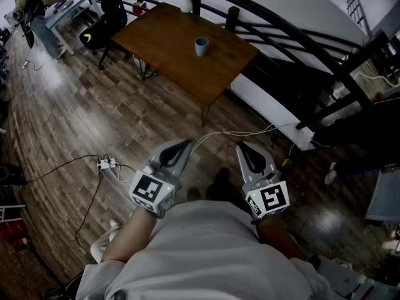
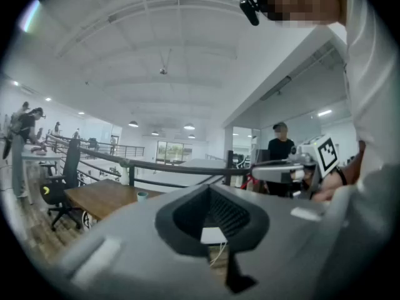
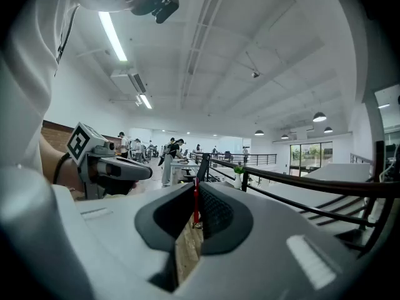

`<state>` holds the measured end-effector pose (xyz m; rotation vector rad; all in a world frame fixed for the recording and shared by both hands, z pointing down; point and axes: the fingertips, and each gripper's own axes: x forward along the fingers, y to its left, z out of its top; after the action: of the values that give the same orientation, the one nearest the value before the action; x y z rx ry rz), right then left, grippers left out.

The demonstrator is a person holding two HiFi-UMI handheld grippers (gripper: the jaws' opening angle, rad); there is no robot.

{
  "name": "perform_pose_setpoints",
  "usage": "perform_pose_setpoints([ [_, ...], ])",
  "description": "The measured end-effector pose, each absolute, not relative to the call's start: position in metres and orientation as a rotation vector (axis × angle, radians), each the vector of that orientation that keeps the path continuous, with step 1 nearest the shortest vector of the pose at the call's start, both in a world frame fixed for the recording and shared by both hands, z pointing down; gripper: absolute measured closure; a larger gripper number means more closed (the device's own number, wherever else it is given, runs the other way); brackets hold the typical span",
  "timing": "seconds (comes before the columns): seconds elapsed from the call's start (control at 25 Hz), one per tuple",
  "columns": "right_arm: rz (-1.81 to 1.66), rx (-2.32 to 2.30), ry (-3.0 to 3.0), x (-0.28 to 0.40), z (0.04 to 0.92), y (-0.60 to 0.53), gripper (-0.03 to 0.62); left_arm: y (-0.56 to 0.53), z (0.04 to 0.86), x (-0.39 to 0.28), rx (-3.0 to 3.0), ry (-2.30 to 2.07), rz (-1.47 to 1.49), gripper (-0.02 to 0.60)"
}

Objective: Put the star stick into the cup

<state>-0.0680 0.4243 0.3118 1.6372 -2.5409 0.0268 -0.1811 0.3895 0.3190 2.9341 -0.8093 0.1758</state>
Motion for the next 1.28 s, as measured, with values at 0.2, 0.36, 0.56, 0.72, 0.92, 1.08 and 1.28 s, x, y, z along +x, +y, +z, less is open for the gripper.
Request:
perform_pose_setpoints([
  [0.2,-0.001,1.623,-2.534,-0.069,0.315,0.424,0.571,0.388,0.321,-0.180,2.929,-0.828,0.177,0.578],
  [0.36,0.013,1.616,-2.541,-0.060,0.319,0.415,0.571,0.381,0.328,-0.173,2.926,-0.831,0.194,0.578],
  [0.56,0.021,1.601,-2.546,-0.045,0.322,0.402,0.571,0.368,0.328,-0.156,2.921,-0.838,0.205,0.578],
  [0.72,0.030,1.585,-2.564,-0.020,0.329,0.386,0.571,0.352,0.335,-0.130,2.909,-0.840,0.222,0.578],
  [0.92,0.018,1.570,-2.588,0.020,0.329,0.352,0.571,0.319,0.336,-0.090,2.915,-0.860,0.224,0.578],
  [1.08,-0.002,1.534,-2.620,0.056,0.324,0.319,0.571,0.291,0.337,-0.055,2.909,-0.888,0.235,0.578],
  [1.28,0.011,1.448,-2.666,0.094,0.326,0.285,0.571,0.266,0.337,-0.020,2.896,-0.959,0.244,0.578],
])
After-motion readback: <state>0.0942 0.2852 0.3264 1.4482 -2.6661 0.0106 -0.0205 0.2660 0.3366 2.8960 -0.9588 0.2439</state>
